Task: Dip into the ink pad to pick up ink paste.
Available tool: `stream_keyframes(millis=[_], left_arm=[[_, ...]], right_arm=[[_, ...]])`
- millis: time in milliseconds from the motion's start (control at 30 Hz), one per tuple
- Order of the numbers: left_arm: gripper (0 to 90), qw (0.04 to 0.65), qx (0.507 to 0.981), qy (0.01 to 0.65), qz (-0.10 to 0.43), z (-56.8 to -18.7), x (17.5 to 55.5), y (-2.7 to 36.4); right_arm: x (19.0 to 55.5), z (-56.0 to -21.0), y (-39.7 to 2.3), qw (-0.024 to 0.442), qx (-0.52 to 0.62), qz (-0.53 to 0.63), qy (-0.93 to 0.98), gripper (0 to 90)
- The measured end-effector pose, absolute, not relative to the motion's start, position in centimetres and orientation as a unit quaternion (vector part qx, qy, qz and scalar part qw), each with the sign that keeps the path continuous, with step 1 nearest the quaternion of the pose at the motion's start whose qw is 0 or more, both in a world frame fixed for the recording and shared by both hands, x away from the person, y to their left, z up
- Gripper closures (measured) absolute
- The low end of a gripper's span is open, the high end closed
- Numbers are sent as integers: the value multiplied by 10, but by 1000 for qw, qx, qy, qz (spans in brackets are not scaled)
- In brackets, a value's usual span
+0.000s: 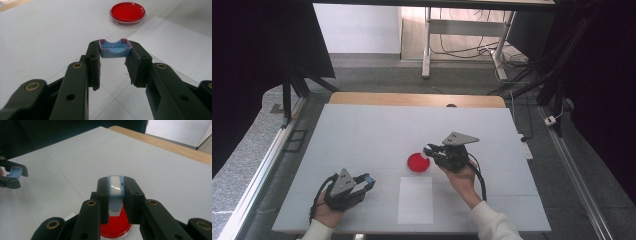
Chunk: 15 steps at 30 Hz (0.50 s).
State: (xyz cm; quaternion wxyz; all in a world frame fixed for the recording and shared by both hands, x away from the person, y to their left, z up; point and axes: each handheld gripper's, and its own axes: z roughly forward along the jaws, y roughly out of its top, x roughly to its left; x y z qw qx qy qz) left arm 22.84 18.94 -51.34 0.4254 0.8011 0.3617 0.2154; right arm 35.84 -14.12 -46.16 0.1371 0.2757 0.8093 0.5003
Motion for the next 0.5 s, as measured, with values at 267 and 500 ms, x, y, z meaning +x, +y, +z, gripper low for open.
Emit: stream_keyframes(millis=[267,500], left_arm=[[646,425,801,362,216,-514,229,190],[646,423,803,361,214,-515,229,189]], right_arm=[[366,-470,-130,134,269,479,825,753],[368,-474,-124,141,258,456,840,752]])
